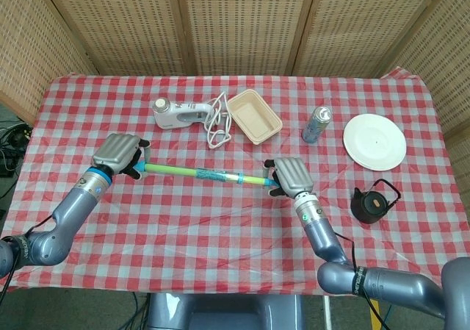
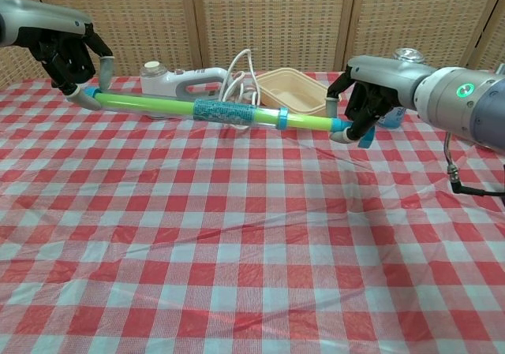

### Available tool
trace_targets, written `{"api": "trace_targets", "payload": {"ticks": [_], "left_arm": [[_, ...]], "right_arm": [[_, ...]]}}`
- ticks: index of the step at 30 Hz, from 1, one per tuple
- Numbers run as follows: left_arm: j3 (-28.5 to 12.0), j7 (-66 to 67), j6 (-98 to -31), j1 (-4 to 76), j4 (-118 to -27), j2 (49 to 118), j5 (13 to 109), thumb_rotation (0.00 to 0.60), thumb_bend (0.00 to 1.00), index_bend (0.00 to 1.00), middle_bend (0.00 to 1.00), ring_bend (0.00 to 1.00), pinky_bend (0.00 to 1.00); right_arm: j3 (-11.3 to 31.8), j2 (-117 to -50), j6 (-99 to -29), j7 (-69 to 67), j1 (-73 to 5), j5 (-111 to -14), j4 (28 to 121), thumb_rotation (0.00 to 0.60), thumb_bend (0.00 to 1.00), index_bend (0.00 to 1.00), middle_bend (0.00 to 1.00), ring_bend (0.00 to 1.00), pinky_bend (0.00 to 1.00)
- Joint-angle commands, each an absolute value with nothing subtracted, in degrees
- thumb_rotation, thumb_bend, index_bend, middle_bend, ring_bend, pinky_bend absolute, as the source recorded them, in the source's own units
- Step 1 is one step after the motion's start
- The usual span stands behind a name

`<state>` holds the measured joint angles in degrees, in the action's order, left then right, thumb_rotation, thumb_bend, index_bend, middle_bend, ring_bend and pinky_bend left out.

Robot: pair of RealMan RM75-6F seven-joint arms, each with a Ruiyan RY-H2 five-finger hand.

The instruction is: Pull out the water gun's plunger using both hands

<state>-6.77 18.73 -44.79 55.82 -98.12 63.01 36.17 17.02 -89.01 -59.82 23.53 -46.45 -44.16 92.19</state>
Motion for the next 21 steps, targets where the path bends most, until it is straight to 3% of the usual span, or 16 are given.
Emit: {"api": "trace_targets", "payload": {"ticks": [1,21], "left_arm": [[-6.59,18.61,-44.83,55.60,-98.41,62.72,36.42,0.600,0.34,0.62,0.79,0.71,0.58],[-3.28,16.34,-45.97,51.01,-98.97,61.81,39.94,0.600,0.34,0.62,0.79,0.71,0.58]], "right_arm": [[17.06,-88.89,-59.88,23.12,-46.30,-44.23,92.08,0.600,0.52,0.79,1.00,1.00,0.58],[16.26,-86.24,-60.70,20.53,-43.96,-46.19,88.64,0.600,0.52,0.79,1.00,1.00,0.58]]}}
